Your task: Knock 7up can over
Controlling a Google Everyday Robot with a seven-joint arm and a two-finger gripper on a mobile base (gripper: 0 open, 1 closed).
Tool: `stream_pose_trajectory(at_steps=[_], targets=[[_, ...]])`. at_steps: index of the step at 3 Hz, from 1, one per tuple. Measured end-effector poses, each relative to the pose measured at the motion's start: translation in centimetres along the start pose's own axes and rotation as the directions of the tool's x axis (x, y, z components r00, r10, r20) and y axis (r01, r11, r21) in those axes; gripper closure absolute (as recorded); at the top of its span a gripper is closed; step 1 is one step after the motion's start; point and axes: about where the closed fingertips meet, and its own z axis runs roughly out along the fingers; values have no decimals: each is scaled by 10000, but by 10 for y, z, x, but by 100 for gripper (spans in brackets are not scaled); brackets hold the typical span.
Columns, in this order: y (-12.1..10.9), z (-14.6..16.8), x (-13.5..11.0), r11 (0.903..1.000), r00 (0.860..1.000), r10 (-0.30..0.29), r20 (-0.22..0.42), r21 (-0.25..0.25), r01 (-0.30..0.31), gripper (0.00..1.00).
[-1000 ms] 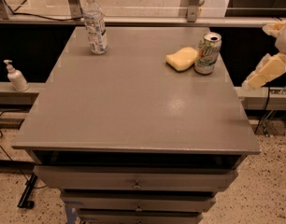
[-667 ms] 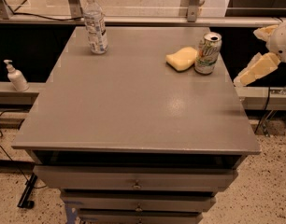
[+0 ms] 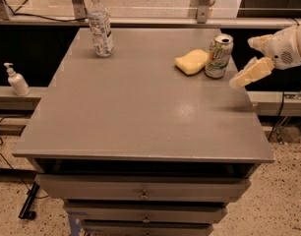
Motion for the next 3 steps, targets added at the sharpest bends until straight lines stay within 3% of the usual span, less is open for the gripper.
stream_pose_trajectory(at_steps=[1, 2, 3], targets=[[1, 24, -12, 9977, 9976, -49, 692, -670, 96, 0], [15, 47, -32, 9892, 9905, -180, 1365, -1416, 375, 0], [46, 52, -63, 9721, 9784, -324, 2040, -2212, 783, 0]])
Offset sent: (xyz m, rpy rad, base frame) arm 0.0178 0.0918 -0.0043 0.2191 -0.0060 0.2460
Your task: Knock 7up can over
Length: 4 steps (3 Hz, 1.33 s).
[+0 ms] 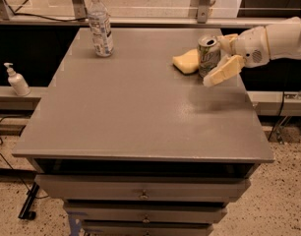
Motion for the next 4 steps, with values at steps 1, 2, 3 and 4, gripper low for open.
stream_pose_trajectory(at_steps=[1, 2, 3, 4], targets=[[58, 8, -40, 9941, 9977, -248, 638, -1040, 314, 0], [116, 21, -59, 9794, 9975, -282, 648, -1978, 406, 0], [146, 26, -68, 9714, 9979, -327, 558, -2334, 449, 0], [156, 21, -70, 9729, 9975, -558, 435, -2223, 641, 0]])
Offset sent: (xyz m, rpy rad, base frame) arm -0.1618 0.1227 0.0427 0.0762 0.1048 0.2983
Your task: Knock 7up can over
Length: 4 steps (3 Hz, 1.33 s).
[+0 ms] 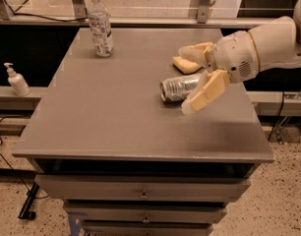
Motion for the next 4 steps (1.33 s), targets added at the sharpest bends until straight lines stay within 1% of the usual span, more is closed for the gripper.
stream_pose_trajectory(at_steps=[1, 2, 3, 4], targets=[[-7, -34, 1, 9955, 9996, -217, -204, 918, 235, 0], [-13, -76, 1, 9806, 9981, -421, -441, 1896, 497, 0], [-9, -163, -7, 9178, 9940, -933, -573, 3819, 1082, 0], [-6, -177, -8, 9053, 9932, -990, -609, 4088, 1154, 0]])
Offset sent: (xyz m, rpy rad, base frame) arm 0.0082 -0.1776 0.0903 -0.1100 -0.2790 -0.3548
